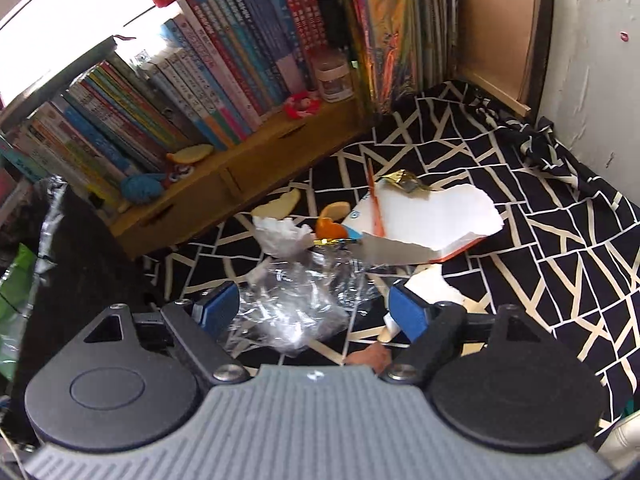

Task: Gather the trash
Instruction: 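Grasp the brown paper scrap on the floor with the right gripper, then carry the brown scrap over the black bag and open the right gripper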

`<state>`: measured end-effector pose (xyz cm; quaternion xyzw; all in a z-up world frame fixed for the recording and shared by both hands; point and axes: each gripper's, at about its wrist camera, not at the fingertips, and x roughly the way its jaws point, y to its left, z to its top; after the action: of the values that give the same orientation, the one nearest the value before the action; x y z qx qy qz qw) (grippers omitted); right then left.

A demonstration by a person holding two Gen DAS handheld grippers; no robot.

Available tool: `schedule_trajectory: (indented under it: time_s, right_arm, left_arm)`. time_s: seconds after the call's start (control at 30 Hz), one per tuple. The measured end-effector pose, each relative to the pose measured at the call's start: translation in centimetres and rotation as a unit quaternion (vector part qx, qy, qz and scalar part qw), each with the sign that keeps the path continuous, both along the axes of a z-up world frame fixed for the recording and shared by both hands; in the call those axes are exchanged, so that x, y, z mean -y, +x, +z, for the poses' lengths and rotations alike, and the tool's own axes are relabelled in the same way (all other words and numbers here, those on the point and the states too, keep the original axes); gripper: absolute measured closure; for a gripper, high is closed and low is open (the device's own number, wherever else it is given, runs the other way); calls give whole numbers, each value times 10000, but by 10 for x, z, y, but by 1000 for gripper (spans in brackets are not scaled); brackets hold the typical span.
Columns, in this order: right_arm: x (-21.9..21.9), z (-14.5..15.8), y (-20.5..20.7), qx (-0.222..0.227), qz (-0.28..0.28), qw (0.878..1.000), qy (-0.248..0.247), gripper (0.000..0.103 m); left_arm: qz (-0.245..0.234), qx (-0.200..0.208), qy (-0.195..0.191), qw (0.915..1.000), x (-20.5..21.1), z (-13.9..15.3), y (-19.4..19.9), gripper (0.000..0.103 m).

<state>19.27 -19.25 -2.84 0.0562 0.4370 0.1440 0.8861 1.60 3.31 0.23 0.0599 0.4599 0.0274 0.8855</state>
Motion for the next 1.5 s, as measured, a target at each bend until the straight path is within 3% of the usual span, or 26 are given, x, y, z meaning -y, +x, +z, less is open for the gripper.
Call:
schedule_trajectory:
  time_s: [0.07,0.23,0.47,0.6,0.97,1.1,1.13,1.5]
  right_arm:
    - [6,-20,0,-52,-29,10000,39,14]
    - [-13,-59,8,-522,275,9948,-833,16]
    - [-21,-106,17,-1087,268,9862,-1217,23]
    - [-14,-118,20,-1273,67,9851,-1151,30]
    - [-24,-129,21,-1227,137,9854,-1170,39]
    - [-28,-127,21,-1181,144,9854,-1219,65]
    - [-28,-126,20,-1181,145,9854,-1220,67]
    - [-40,-91,13,-715,226,9928,-933,69]
  left_arm:
    - [4,-1,-1,10000,0,0,0,59]
    - [4,-4,-10,10000,0,0,0,59]
    - [-6,-5,-25,10000,-1,1,0,59]
    - [-6,-13,-44,10000,-1,1,0,59]
    - [-5,-12,-41,10000,-1,0,0,59]
    - [-3,-12,-42,10000,-1,0,0,59]
    - [-3,-12,-41,10000,-1,0,0,59]
    - [-9,-11,-28,10000,-1,0,0,59]
